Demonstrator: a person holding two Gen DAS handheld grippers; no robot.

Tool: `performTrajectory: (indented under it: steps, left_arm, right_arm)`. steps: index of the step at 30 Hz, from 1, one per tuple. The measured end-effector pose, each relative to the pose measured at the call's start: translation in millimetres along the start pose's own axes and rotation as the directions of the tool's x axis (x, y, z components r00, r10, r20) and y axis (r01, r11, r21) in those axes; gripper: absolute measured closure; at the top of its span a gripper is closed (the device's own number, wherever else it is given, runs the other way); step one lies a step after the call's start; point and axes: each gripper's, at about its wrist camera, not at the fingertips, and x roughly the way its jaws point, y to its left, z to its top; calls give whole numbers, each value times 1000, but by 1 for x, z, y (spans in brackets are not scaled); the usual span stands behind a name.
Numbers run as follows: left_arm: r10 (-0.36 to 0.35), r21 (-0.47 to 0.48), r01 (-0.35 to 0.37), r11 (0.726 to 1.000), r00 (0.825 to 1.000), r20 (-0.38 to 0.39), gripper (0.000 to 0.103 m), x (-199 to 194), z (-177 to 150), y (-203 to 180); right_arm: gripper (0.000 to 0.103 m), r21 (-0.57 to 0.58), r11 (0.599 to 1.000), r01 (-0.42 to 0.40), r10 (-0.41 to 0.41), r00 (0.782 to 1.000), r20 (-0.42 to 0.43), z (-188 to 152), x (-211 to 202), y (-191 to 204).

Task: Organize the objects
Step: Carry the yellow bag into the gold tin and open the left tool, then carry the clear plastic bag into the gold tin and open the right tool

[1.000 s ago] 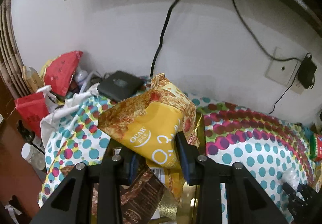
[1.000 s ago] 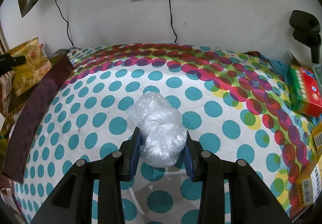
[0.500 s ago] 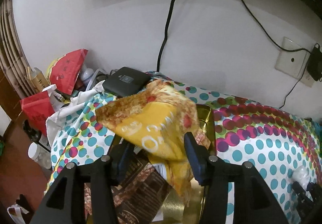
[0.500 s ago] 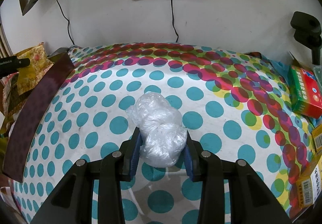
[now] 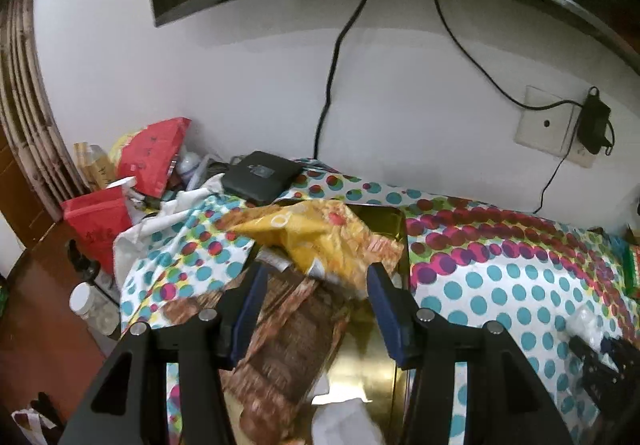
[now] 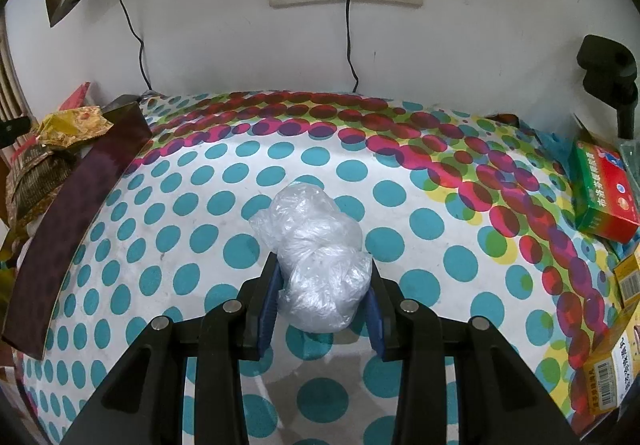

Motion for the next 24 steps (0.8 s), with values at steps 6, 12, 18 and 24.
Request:
performTrajectory:
  steps: [6,12,18,24]
  left_arm:
    - [-42,6,43,999,999,-31,49,-34,-42,0]
    - [-70,-23,68,997,991,-113,49,-50,-85,13]
    - [-41,-55,35,998,991,-125,49,-69,-110,37]
    - [-30,-55,24,998,993,-114,46,-77,-119,52]
  right_arm:
    - [67,-14,1000,14,-14,1000,6,1,-1,3]
    - [67,-33,999,33,-32,999,26,0,-5,6]
    - [67,-53,997,50,-49,998,28,0,-5,10]
    - [67,-91,994,61,-55,996,64,-1,-11,19]
